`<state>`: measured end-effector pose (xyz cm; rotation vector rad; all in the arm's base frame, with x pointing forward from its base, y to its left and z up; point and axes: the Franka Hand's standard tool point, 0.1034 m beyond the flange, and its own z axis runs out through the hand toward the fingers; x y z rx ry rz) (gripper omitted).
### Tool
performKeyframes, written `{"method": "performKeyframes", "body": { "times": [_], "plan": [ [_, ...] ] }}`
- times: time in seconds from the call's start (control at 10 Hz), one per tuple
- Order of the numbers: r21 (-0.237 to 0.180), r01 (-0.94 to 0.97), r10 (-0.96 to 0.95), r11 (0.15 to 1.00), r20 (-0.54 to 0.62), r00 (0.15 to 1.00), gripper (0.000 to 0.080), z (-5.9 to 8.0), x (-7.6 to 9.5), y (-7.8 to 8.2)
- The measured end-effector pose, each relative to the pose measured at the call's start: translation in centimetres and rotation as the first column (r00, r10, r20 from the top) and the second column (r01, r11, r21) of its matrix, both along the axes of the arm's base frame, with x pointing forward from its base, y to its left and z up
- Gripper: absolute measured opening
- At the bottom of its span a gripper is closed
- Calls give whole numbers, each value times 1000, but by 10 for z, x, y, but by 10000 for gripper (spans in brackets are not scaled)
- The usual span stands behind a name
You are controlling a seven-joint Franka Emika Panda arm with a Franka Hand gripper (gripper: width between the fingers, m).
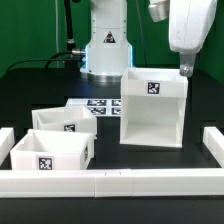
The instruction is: Assemble drawer
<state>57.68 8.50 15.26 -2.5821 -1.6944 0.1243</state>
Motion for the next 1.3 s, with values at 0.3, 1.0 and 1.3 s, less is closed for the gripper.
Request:
{"method": "performKeyframes", "body": {
  "times": [0.3, 1.0, 1.3],
  "plan": [
    [-1, 0, 0, 1000, 0, 1000, 650, 0, 0, 0],
    [-23, 245, -244, 969, 32, 969, 650, -8, -43, -25],
    [-40, 470, -468, 882, 40, 883, 650, -9, -45, -24]
  ]
}}
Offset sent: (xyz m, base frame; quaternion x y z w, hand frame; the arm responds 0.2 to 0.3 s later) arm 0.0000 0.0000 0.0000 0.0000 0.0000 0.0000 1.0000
